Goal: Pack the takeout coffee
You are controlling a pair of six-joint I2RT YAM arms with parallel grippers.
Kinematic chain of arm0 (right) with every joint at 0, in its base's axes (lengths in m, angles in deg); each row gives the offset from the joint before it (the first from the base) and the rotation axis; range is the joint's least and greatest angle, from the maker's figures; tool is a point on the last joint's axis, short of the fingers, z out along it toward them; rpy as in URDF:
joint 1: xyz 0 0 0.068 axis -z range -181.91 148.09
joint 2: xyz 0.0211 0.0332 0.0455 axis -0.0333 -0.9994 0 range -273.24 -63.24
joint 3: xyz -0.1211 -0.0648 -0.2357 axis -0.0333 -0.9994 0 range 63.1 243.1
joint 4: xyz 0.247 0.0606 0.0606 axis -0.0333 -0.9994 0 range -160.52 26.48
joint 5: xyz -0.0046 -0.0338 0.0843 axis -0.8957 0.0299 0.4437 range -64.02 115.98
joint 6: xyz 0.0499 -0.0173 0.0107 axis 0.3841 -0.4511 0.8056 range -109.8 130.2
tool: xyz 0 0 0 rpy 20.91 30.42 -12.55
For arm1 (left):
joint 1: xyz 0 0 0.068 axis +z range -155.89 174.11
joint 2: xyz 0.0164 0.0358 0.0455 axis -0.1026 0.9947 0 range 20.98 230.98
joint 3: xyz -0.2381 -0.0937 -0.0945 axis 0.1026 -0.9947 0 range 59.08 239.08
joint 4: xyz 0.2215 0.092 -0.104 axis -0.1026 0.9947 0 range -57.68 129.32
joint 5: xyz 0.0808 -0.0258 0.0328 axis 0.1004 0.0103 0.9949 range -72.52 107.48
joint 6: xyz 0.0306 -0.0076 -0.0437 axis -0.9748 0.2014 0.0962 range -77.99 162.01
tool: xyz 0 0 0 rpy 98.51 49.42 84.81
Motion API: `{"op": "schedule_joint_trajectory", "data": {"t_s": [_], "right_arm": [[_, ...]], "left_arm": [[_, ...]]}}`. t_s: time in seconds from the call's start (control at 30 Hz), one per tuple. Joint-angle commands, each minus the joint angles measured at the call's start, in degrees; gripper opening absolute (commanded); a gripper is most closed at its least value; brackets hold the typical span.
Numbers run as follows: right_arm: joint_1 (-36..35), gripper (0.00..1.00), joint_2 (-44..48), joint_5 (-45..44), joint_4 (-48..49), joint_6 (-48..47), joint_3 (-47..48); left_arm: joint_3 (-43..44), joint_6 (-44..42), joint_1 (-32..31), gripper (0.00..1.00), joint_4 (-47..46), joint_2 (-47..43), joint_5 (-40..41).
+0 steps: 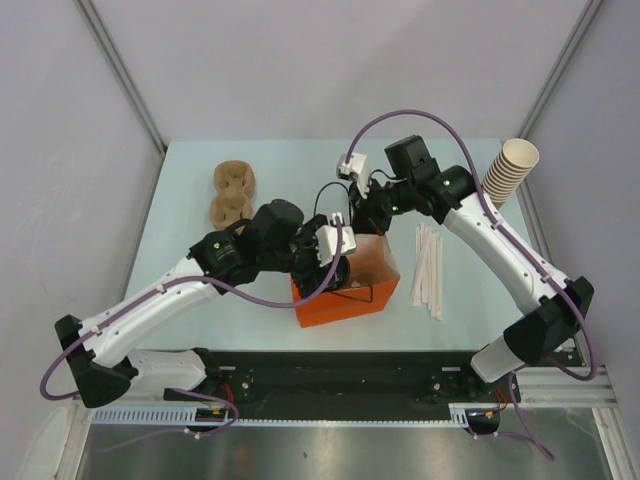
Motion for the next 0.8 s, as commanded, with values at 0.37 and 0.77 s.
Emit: {"op": "schedule_joint_trajectory", "data": {"t_s": [0.37,0.77], "right_arm": [[-13.61,0.0,18.96,-17.68,19.1,9.73,-13.97],[-16.95,0.0,24.67,-18.56,24.2,8.77,-20.75]], "left_arm": [[-12.57,-3.61,-0.62,0.19,-17.13,-8.71,8.96],[-27.08,-10.47,-7.47,0.17,-25.31,-16.54,13.09]]}}
